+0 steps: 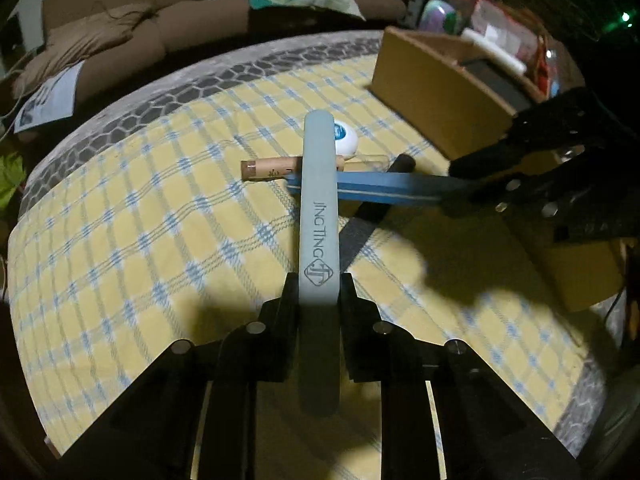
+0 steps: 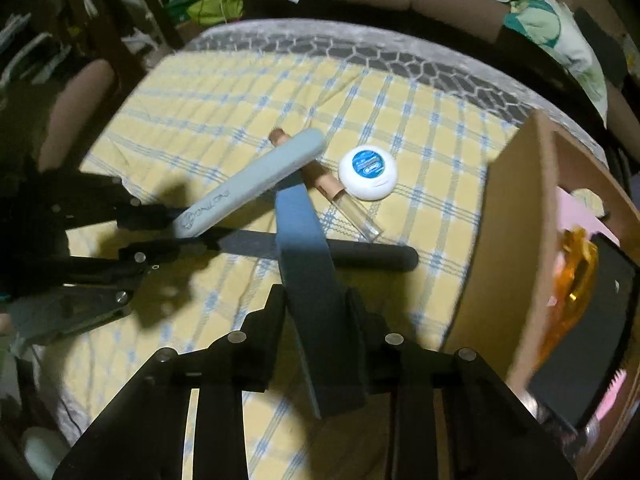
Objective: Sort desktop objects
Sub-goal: 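Grasp the grey nail file with the left gripper while the right gripper grasps the blue file, then carry both files into the box and open both grippers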
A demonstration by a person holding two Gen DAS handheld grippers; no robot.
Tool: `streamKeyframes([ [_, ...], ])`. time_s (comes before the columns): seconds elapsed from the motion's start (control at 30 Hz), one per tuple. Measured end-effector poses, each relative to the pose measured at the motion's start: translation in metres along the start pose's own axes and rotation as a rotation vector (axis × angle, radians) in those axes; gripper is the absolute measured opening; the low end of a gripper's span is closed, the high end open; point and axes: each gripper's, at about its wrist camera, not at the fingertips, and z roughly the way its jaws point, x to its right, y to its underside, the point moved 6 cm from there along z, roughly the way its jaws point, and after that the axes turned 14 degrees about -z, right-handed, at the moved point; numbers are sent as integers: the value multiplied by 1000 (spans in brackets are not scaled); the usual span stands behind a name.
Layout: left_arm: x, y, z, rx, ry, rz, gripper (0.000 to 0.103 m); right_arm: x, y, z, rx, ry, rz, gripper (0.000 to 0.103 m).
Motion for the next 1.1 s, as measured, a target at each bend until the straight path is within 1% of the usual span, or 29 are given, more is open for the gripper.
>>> streamKeyframes([
  [0.13, 6, 2, -34, 31, 31, -48, 17, -4, -2, -32, 40, 9, 19, 30],
  [0.23, 21, -5, -62, 56, 44, -53, 17, 0, 3, -62, 72, 20, 42, 30],
  [0.3, 37, -12, -78, 78, 42, -39, 17, 8, 9, -86, 98, 31, 66, 30],
  [0.4, 71, -26, -100, 106, 65, -26, 17, 23, 23, -123, 142, 55, 110, 30],
  [0.47, 96, -38, -105, 114, 77, -16, 17, 38, 37, -147, 164, 77, 147, 30],
  [0.53, 120, -46, -104, 118, 87, -6, 17, 54, 52, -162, 174, 100, 182, 30],
  [0.67, 168, -59, -86, 100, 116, -11, 17, 90, 89, -181, 194, 131, 270, 30],
  [0.73, 195, -66, -69, 87, 135, -16, 17, 110, 107, -185, 205, 138, 326, 30],
  [0.83, 220, -74, -42, 65, 149, -35, 17, 137, 126, -185, 218, 138, 388, 30],
  [0.93, 236, -85, -9, 39, 134, -61, 17, 154, 133, -179, 240, 116, 448, 30],
  [1.1, 235, -101, 35, 5, 81, -106, 17, 178, 122, -150, 260, 99, 535, 30],
])
